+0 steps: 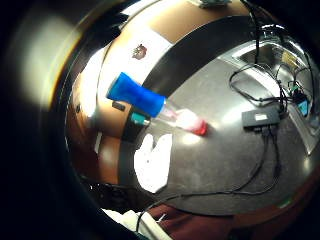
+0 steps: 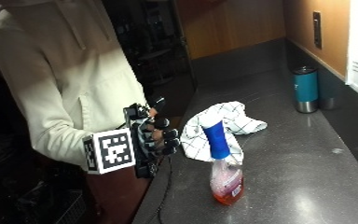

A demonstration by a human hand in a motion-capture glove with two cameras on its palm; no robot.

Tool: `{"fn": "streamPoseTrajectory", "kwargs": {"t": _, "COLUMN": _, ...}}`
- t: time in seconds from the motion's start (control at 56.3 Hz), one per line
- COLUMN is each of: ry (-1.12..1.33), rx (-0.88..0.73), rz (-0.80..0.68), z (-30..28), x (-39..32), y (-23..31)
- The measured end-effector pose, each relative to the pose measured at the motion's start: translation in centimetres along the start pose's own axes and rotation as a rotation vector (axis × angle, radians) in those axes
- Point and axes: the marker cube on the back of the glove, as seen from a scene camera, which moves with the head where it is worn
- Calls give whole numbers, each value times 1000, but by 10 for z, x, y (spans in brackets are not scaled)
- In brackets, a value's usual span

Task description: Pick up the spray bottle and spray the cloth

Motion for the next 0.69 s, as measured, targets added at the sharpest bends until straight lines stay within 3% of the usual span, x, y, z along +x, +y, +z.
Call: {"fn": "streamPoseTrajectory", "kwargs": {"t": 0.692, "ry": -24, "rx": 5, "rz": 97, "z": 15, "x": 44, "y": -7}}
